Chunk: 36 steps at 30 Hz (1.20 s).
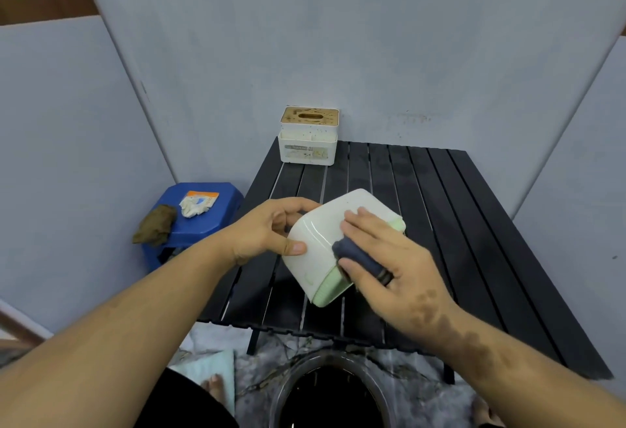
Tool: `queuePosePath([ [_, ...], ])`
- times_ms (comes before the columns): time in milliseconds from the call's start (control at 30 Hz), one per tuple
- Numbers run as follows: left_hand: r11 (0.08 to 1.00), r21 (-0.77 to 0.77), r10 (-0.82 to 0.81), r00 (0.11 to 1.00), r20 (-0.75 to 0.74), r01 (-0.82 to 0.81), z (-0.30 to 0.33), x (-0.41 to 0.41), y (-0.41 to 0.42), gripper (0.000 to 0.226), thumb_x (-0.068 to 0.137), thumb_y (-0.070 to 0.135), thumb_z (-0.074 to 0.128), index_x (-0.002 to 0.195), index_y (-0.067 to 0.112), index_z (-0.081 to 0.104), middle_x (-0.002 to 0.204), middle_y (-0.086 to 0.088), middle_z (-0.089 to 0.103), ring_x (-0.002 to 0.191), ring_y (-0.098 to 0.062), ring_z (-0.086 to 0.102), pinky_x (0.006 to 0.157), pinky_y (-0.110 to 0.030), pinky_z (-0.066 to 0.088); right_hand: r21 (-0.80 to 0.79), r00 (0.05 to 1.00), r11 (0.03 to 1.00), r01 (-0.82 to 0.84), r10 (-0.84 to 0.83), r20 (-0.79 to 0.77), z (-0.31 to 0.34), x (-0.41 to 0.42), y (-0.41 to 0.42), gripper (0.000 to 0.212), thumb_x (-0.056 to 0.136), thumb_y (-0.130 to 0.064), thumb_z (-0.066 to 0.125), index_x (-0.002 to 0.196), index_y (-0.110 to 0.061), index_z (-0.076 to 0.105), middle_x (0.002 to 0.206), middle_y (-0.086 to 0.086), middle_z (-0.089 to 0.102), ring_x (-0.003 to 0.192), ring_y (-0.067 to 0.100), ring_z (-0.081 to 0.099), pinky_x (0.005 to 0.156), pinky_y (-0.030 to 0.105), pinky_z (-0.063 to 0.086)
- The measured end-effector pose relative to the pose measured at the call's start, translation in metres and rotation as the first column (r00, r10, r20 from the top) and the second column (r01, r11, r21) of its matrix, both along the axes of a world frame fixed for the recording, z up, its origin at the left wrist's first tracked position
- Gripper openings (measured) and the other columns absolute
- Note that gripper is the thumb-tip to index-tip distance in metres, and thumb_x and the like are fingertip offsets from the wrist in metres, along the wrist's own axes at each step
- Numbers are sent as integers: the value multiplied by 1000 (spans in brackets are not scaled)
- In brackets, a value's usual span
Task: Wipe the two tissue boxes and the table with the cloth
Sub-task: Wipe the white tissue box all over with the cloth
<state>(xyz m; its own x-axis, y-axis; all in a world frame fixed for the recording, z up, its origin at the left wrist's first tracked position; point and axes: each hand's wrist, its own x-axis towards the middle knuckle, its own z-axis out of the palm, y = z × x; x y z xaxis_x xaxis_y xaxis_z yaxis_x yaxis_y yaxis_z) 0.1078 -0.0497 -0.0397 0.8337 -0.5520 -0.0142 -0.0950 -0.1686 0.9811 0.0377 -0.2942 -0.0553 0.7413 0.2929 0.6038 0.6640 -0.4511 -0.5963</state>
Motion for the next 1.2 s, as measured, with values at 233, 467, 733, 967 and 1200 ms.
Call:
queuePosePath([
  [233, 994, 7, 111, 994, -20, -111, 11, 5, -15, 60, 75, 24, 79, 129, 3, 65, 121, -16, 73, 111, -30, 70, 86, -38, 59, 199, 929, 943, 266, -196, -313, 9, 30, -36, 48, 83, -32, 68, 128, -17, 62, 129, -9, 62, 122, -2, 54, 107, 21, 40],
  [467, 986, 33, 164, 978, -127, -161, 24, 6, -26, 52, 80, 29, 72, 123, 0, 67, 115, -17, 74, 101, -28, 71, 92, -49, 53, 287, 951, 942, 173, -83, -299, 27, 6, -15, 43, 86, -28, 65, 128, -21, 62, 128, -14, 62, 121, -2, 55, 103, 23, 45],
  [733, 980, 106, 184, 965, -187, -167, 47, -12, -47, 64, 82, 52, 76, 121, 2, 69, 116, -17, 75, 105, -29, 71, 106, -59, 47, 129, 976, 970, 204, -192, -104, 54, 2, -17, 44, 76, -26, 78, 119, -20, 69, 122, -12, 64, 118, 0, 56, 102, 18, 43],
  [967, 975, 115, 208, 961, -182, -189, 53, -21, -60, 89, 55, 65, 79, 115, 0, 71, 116, -26, 72, 118, -50, 62, 98, -61, 47, -183, 983, 970, 157, -171, -64, 66, 14, -6, 50, 75, -24, 82, 122, -18, 67, 126, -9, 62, 121, 1, 52, 105, 5, 32],
  [1200, 966, 120, 253, 937, -240, -230, 54, -18, -56, 65, 83, 47, 75, 123, -3, 67, 119, -24, 71, 106, -39, 67, 100, -58, 48, -17, 968, 987, 159, -159, -196, 75, 20, -23, 42, 73, -29, 81, 115, -27, 71, 116, -19, 66, 112, -4, 59, 101, 23, 46],
])
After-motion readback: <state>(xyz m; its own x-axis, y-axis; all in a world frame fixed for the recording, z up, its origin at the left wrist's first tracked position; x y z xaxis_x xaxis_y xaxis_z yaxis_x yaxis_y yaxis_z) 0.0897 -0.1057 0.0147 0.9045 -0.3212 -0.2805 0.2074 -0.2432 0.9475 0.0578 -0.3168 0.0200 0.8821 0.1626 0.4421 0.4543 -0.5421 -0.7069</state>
